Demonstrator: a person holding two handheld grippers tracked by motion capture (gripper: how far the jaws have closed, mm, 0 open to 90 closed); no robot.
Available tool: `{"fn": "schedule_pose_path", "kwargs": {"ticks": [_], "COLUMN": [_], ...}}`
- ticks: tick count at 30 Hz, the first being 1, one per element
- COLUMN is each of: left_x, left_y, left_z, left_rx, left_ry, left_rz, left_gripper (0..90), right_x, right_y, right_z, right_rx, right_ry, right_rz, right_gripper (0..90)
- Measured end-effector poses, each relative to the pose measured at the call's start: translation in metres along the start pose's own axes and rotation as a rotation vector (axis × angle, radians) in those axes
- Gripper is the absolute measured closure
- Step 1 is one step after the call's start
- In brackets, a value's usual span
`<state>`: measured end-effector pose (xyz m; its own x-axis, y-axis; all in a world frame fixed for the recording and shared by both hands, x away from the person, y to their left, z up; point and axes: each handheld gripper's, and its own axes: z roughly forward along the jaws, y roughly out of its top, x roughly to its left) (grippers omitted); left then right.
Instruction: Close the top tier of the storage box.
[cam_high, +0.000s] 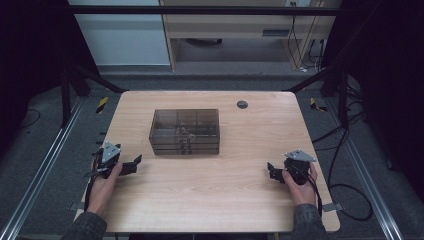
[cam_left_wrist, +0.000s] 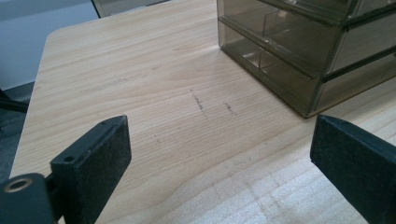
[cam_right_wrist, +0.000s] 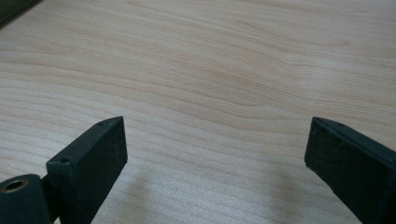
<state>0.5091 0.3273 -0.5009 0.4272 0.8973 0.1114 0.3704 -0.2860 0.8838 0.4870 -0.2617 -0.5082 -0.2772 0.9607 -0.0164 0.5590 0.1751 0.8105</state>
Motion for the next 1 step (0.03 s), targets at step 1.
{"fn": "schedule_pose_path", "kwargs": {"ticks": [1], "left_x": [0.0002], "left_y": [0.0000], "left_z": [0.0001], "left_rx": [0.001], "left_ry": [-0.001], "left_rz": [-0.005], "left_gripper": [5.1], "right_x": [-0.0004], "right_y": [0.0002], "right_z": [0.0004], "right_rx": [0.002], "right_ry": [-0.002], "right_rz": [0.006], "right_gripper": [6.3]}}
